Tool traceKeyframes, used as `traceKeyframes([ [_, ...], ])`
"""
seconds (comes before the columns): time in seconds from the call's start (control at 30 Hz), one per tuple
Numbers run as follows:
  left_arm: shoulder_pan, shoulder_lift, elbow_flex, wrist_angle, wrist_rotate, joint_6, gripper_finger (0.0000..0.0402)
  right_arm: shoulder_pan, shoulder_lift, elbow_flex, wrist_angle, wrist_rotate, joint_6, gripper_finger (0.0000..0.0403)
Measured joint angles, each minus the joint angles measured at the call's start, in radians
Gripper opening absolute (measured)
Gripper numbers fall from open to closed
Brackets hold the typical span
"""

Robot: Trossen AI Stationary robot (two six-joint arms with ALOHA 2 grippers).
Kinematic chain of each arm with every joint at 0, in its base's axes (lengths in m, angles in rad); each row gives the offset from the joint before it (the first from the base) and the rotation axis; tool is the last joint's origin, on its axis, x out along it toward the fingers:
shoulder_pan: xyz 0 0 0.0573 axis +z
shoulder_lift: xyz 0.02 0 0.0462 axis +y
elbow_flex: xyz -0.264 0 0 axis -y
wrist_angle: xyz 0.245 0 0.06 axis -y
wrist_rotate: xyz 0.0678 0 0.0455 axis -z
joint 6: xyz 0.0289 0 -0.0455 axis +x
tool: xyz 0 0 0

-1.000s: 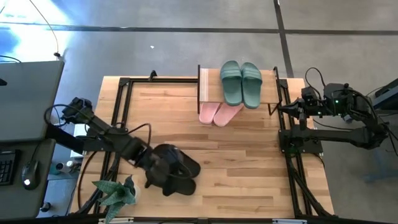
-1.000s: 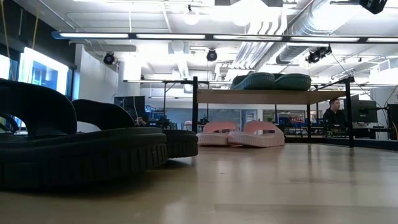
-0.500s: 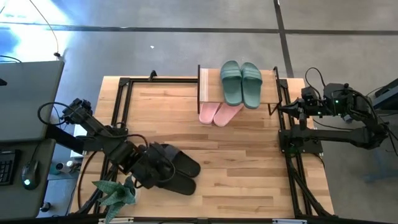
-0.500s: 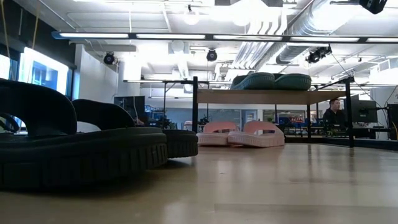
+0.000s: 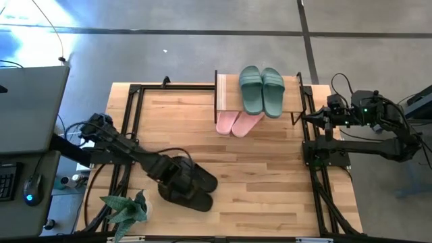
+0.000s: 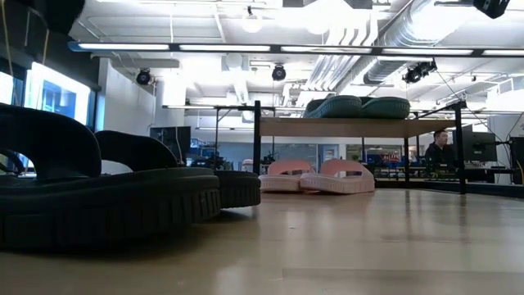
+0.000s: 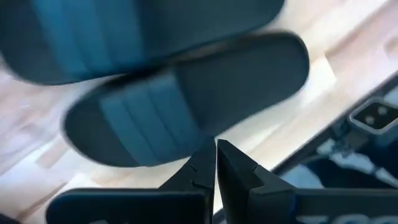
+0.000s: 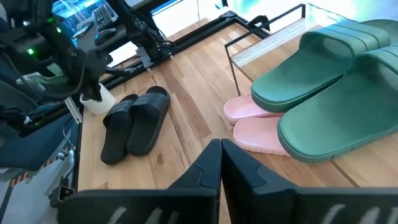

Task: Pick and place slides into the shelf
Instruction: Move the bottom black slide to the top right of the table

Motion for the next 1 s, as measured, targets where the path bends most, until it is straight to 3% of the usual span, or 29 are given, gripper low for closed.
traceKeyframes([
  [0.17,0.004,0.039,0.0,0.034,0.067,0.054,0.0005,0.0,0.0,0.0,0.0,0.0,0.0,0.0002],
  [0.5,0.004,0.045,0.0,0.039,0.066,-0.015,0.0011,0.0,0.0,0.0,0.0,0.0,0.0,0.0002],
  [0.87,0.004,0.049,0.0,0.022,0.062,-0.058,0.0152,0.0,0.0,0.0,0.0,0.0,0.0,0.0002],
  [1.0,0.003,0.076,0.001,-0.003,0.055,-0.117,0.0183,0.0,0.0,0.0,0.0,0.0,0.0,0.0002],
])
